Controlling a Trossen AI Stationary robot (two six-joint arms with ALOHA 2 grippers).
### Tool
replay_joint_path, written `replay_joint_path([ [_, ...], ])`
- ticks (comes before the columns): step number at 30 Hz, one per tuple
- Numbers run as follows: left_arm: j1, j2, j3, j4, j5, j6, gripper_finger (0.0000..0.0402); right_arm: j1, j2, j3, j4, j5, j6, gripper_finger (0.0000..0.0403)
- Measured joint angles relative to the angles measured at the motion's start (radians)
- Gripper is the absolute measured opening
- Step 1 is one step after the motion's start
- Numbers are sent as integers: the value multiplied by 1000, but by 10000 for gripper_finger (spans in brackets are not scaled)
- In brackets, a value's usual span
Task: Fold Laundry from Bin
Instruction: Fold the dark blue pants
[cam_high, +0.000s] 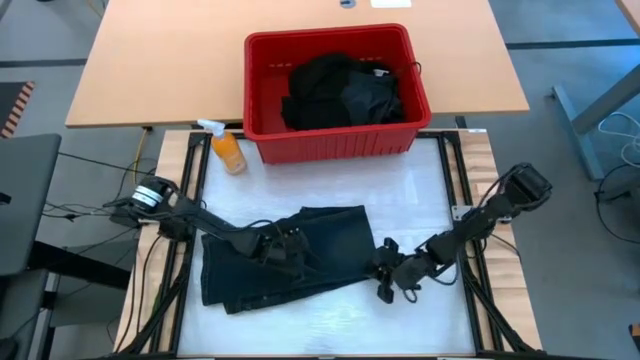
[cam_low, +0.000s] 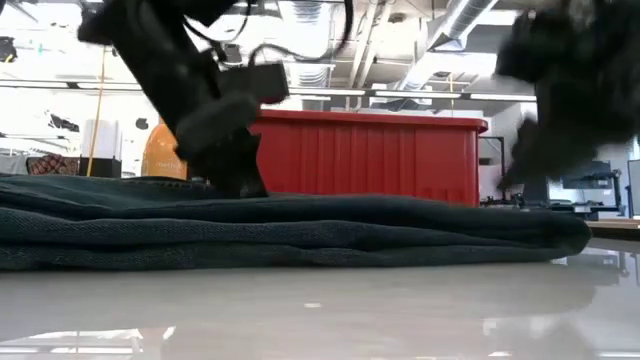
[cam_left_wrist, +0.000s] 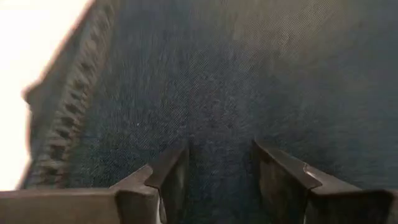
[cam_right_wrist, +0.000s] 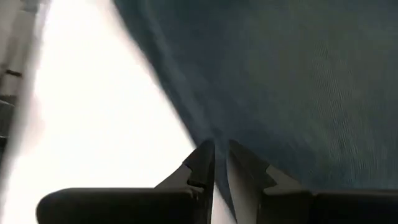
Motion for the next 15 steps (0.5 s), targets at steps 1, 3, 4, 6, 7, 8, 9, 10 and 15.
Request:
replay_joint_path([
  [1, 7, 11, 1, 1, 10, -1, 164, 0, -22, 11, 5, 19, -34, 69],
  [3, 19, 23, 2, 5, 20, -1, 164, -5, -54, 25, 30, 84, -112, 69],
  [4, 22, 23, 2, 2, 22, -1, 164, -12, -61, 29, 64, 120, -154, 69],
  [6, 23, 12, 2, -1, 26, -1, 164, -31, -61, 32, 159, 151, -235, 69],
  [7, 23, 0, 2, -3, 26, 6, 164, -46, -50, 32, 203, 150, -264, 69],
  [8, 22, -19, 2, -9, 26, 14, 164, -60, -32, 32, 254, 143, -286, 69],
  [9, 20, -40, 1, -16, 22, 22, 164, -74, -7, 33, 296, 125, -304, 69],
  [10, 18, -63, 1, -20, 13, 28, 164, -88, 21, 33, 326, 105, -309, 69],
  [15, -21, -142, 2, -50, -158, 27, 164, -137, 209, 47, 515, -7, -310, 69],
])
